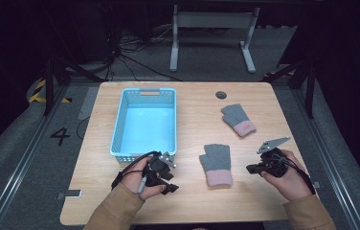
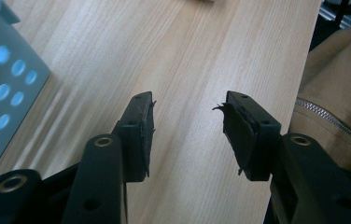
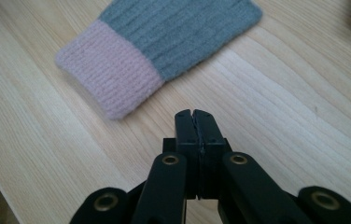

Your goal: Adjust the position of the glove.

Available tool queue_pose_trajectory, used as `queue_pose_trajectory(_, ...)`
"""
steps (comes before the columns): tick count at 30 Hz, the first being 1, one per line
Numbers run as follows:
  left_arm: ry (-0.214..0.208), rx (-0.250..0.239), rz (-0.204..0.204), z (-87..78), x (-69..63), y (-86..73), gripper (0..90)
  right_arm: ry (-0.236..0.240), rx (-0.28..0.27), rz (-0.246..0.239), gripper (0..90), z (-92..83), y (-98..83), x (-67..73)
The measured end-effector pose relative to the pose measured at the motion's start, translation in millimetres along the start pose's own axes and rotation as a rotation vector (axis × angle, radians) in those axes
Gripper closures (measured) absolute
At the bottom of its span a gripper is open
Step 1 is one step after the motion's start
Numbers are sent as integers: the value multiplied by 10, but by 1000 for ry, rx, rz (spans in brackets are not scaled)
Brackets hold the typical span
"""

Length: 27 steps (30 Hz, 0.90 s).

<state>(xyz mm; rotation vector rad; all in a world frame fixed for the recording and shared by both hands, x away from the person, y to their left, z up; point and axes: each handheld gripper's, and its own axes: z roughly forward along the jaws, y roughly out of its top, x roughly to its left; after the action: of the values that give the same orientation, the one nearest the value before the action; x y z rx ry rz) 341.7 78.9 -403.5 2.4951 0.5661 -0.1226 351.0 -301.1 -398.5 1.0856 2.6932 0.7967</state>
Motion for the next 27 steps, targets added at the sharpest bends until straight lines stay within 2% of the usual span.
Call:
queue_pose_trajectory(4,-2,-1,-5,-18,6,-12,535,16,-15,-8,900,6,34,41)
queue_pose_trajectory(11,-12,7,0,-34,7,-22,522,79,-42,-62,900,94,184,227)
queue_pose_trajectory(13,-14,10,-2,-34,11,-27,521,82,-39,-71,900,111,202,250)
queue_pose_trajectory(14,-13,11,-4,-35,10,-29,520,84,-35,-95,900,158,257,327)
queue_pose_trajectory(16,-11,12,-3,-42,6,-34,519,89,-34,-102,900,171,274,350)
queue_pose_trajectory(17,-15,10,-6,-48,4,-37,517,101,-38,-121,900,204,318,405)
queue_pose_trajectory(20,-17,10,-3,-61,10,-40,510,111,-39,-123,900,227,349,448)
queue_pose_trajectory(21,-19,11,-6,-74,14,-42,508,120,-42,-142,900,264,386,494)
queue_pose_trajectory(27,-18,10,-11,-89,9,-35,502,140,-43,-179,900,357,495,614)
